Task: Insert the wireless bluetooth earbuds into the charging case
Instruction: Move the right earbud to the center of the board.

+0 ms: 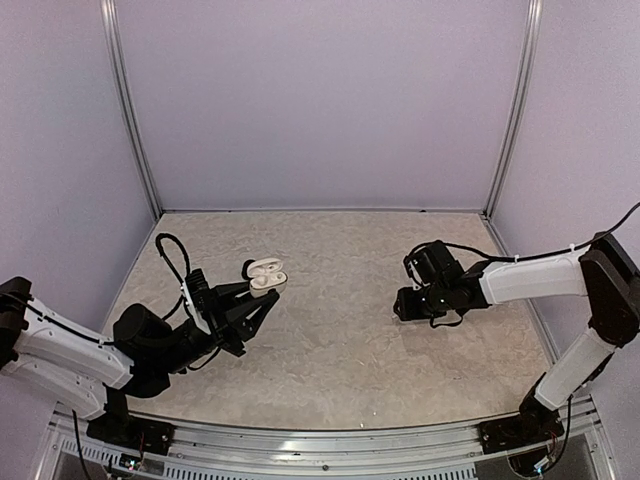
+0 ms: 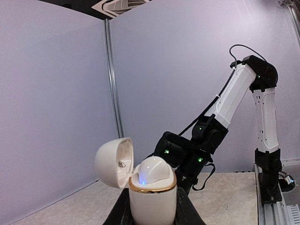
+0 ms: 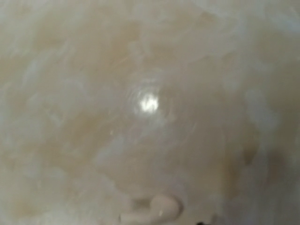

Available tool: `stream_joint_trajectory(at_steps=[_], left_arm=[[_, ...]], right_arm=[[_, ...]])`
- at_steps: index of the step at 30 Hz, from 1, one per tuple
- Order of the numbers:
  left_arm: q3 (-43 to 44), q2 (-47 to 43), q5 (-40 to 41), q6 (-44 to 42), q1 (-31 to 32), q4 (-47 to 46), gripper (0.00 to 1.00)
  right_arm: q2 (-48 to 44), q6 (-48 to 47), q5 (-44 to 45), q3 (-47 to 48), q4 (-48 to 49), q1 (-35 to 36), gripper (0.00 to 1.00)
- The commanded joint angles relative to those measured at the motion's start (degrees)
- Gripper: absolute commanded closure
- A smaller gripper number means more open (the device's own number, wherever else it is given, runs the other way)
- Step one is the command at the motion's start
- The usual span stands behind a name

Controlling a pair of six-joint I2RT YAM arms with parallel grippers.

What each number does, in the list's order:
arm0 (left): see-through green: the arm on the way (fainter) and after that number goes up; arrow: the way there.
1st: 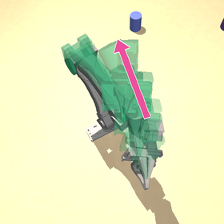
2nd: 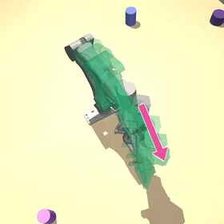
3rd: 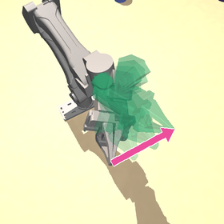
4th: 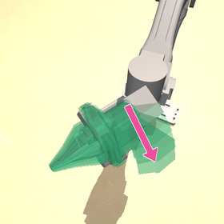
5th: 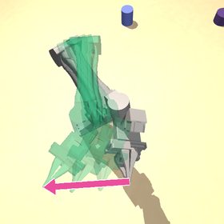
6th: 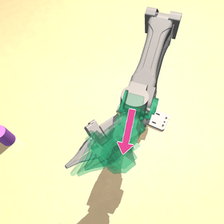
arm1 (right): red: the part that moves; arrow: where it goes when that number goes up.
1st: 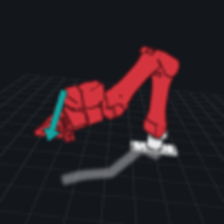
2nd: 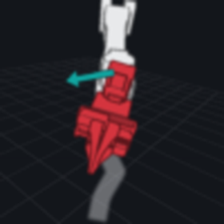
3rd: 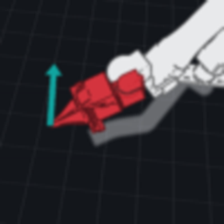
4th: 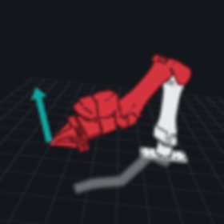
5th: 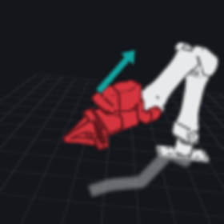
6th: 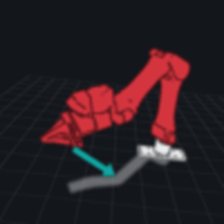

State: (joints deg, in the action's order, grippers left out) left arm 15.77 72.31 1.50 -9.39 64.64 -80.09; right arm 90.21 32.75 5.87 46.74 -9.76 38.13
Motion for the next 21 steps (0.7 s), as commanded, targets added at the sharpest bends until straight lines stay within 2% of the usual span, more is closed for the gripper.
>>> stream_joint_trajectory(at_steps=[1, 10, 21], left_arm=[[-0.7, -0.8, -0.2, 0.2, -0.2, -2.0, 1.00], [-0.9, -0.5, 0.0, 0.1, -0.2, -3.3, 1.00], [-1.1, -0.7, 0.1, 0.0, -0.3, -3.5, 1.00]], right_arm=[[2.3, 3.1, 3.6, 3.4, -0.8, -0.5, 0.61], [5.4, 4.1, 5.0, 5.0, -1.1, -0.5, 0.64], [9.0, 4.1, 4.2, 5.5, -1.0, -0.4, 0.60]])
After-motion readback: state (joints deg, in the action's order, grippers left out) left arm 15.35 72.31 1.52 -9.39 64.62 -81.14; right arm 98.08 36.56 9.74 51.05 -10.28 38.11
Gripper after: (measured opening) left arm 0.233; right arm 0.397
